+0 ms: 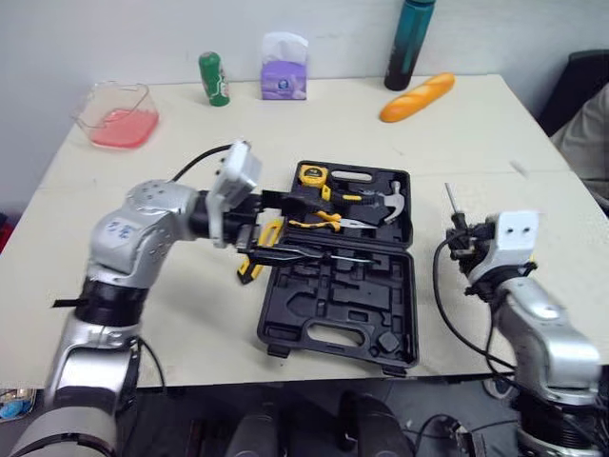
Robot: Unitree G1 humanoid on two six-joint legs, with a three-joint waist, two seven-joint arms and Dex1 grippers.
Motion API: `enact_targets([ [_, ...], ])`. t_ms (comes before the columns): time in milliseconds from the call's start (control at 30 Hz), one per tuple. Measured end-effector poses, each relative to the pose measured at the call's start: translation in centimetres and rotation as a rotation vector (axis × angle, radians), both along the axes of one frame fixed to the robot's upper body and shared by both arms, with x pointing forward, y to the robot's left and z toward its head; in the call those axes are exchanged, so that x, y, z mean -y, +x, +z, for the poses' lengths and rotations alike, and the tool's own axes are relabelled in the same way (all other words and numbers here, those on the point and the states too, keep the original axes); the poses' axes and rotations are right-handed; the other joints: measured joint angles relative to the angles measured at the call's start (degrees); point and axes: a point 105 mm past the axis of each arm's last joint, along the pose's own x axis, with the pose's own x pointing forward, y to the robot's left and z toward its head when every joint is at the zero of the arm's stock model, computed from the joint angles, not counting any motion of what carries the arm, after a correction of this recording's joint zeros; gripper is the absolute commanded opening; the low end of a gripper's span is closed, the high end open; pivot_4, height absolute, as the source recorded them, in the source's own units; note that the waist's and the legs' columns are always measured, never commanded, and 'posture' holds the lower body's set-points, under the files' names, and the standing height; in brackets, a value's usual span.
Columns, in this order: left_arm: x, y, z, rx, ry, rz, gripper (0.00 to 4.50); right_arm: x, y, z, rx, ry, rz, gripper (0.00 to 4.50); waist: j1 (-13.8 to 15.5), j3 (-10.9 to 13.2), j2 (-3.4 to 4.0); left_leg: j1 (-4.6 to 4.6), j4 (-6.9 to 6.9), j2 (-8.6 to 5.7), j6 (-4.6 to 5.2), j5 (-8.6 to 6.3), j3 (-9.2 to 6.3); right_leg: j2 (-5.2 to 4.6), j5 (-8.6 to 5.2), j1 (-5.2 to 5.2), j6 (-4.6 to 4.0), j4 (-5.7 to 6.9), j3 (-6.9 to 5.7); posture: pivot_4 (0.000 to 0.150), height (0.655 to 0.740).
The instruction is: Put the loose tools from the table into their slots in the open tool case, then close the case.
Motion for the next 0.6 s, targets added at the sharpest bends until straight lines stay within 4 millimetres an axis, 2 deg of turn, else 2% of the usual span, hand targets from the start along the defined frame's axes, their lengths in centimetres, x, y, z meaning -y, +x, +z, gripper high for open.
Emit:
enact_targets([
  [100,-1.5,0.3,-2.8,0.086,0.114,0.090,4.50,-3.3,-1.6,1.3,-0.057,-0.067,0.330,1.10,0.10,0.01,-0.03,0.01,0.03,-0.04,0.03,-0.01,0.04,-0.05,0.01,0.00,0.00,0.01,0.03,0.150,0.7327],
  [233,-2.1,-0.6,-3.7,0.078,0.142,0.084,4.50,-5.9,-2.6,2.5,-0.110,-0.156,0.607,1.10,0.42,0.11,-0.20,-0.06,0.09,-0.06,0.11,-0.05,-0.01,-0.13,0.02,0.00,-0.02,-0.02,0.00,0.150,0.7327],
  [267,-2.2,-1.2,-3.7,0.062,0.150,0.063,4.50,-6.5,-2.8,2.1,-0.170,-0.215,0.695,1.10,0.39,0.12,-0.20,-0.06,0.10,-0.07,0.16,-0.08,-0.02,-0.14,0.02,0.00,-0.02,-0.04,0.01,0.150,0.7327],
  [367,-2.3,-1.9,-3.6,0.045,0.156,0.033,4.50,-7.2,-2.8,0.6,-0.282,-0.283,0.817,1.10,0.60,0.14,-0.32,-0.11,0.11,-0.08,0.17,-0.09,-0.07,-0.18,0.03,0.03,0.00,-0.12,-0.07,0.150,0.7327],
  [600,-2.2,-1.8,-3.5,0.051,0.156,0.032,4.50,-7.5,-1.4,-2.6,-0.394,-0.421,0.898,1.10,0.93,0.15,-0.34,-0.13,0.16,-0.09,0.16,-0.08,-0.04,-0.17,0.03,0.02,0.01,-0.08,-0.12,0.150,0.7327],
])
